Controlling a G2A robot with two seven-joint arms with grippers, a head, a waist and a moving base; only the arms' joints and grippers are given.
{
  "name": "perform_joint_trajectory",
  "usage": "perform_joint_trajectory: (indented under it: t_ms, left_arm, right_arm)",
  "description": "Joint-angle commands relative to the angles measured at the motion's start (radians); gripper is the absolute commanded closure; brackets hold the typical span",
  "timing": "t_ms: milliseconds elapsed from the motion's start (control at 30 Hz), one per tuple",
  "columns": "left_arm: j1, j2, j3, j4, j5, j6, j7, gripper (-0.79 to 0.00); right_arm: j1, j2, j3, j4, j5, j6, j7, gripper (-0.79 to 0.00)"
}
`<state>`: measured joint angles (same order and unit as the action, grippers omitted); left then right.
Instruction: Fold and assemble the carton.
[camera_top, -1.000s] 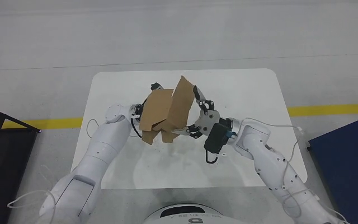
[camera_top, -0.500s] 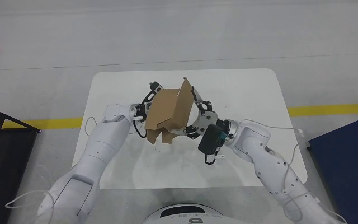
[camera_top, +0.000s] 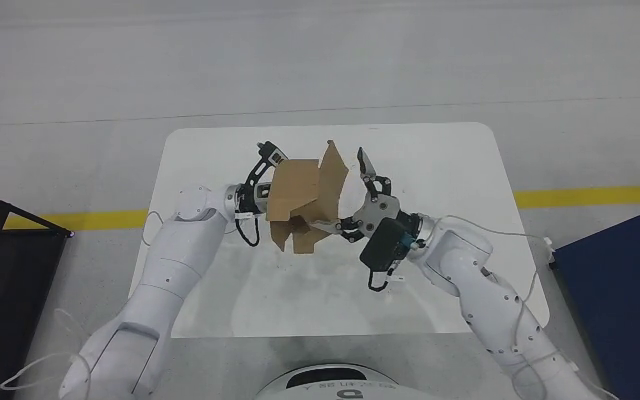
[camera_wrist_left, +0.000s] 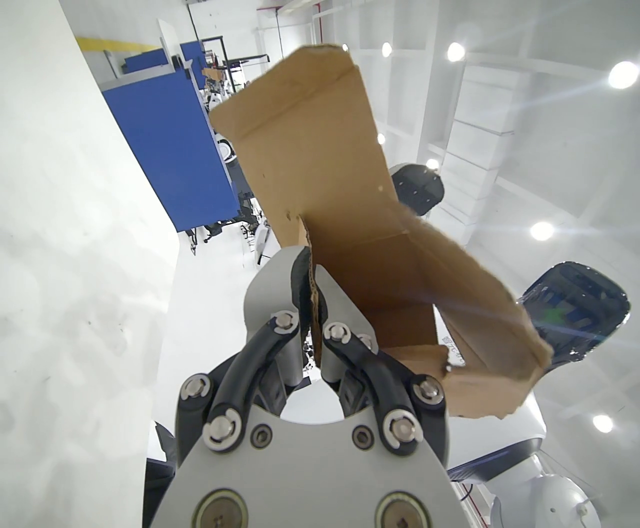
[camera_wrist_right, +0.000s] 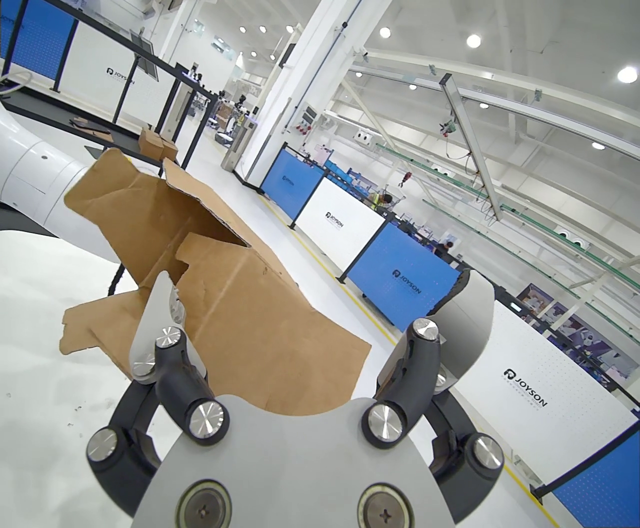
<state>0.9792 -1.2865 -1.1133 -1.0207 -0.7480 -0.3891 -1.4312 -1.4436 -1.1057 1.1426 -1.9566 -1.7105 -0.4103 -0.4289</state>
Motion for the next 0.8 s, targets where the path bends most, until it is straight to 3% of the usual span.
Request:
perform_joint_trajectory:
  t_ms: [0,467,667,767]
  left_arm:
    - [0.005,0.003,-0.005,-0.006,0.008,-0.005,0.005,0.000]
    - [0.030,0.016,-0.016,-0.051,0.042,-0.024,0.025,0.000]
    - [0.037,0.019,-0.023,-0.044,0.026,-0.022,0.031,0.000]
    - [0.037,0.019,-0.023,-0.043,0.026,-0.021,0.032,0.000]
  right_arm:
    - [-0.010,0.002,0.007,-0.008,0.003,-0.003,-0.005,-0.785]
    - [-0.040,0.005,0.027,-0.030,-0.015,0.017,0.041,-0.785]
    - [-0.065,0.009,0.025,-0.037,0.030,-0.024,-0.107,-0.785]
    - [-0.065,0.009,0.025,-0.037,0.030,-0.024,-0.107,-0.785]
